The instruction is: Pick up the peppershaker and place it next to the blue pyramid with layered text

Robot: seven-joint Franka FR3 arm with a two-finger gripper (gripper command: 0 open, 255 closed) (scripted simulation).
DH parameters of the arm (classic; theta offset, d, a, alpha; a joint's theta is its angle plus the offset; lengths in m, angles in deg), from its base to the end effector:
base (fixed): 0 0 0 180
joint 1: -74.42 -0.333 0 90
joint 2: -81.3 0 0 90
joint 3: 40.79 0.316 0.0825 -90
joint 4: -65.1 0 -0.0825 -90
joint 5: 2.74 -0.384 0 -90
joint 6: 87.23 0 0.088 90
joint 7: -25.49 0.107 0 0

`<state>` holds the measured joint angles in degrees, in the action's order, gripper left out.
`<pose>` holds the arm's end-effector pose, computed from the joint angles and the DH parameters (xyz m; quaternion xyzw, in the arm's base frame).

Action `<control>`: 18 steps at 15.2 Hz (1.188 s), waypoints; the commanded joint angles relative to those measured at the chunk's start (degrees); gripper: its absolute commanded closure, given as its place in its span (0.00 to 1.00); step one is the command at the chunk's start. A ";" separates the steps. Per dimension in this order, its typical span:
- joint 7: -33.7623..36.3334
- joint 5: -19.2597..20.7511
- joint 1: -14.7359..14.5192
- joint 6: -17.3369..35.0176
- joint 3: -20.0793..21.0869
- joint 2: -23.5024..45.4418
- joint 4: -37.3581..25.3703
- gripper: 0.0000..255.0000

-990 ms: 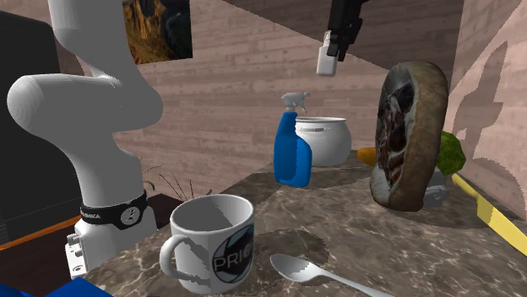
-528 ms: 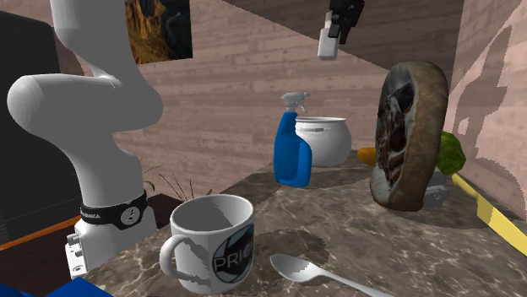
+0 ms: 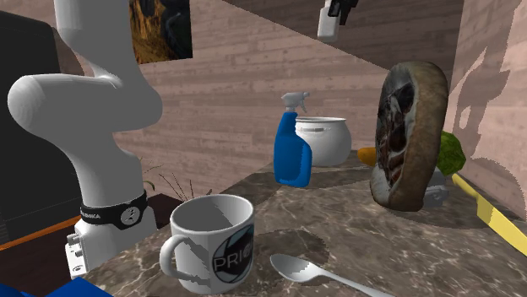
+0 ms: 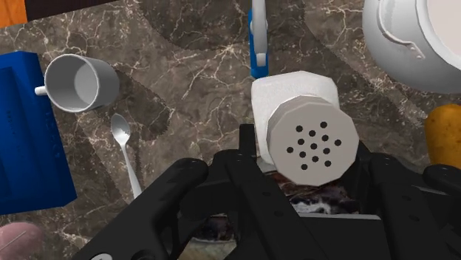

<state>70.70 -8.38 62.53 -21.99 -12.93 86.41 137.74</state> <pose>0.4067 0.3352 0.6853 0.9919 -0.0301 -0.1217 0.0201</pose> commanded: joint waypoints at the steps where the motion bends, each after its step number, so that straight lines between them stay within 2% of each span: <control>1: 0.71 0.54 -0.42 -2.13 0.25 1.49 -3.49 1.00; 9: -13.85 -0.80 7.25 -1.62 -6.60 -9.02 8.02 1.00; 18: -29.04 2.23 13.09 -1.89 -14.71 -14.38 13.86 1.00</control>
<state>43.54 -6.62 74.99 -23.95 -26.69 72.53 150.97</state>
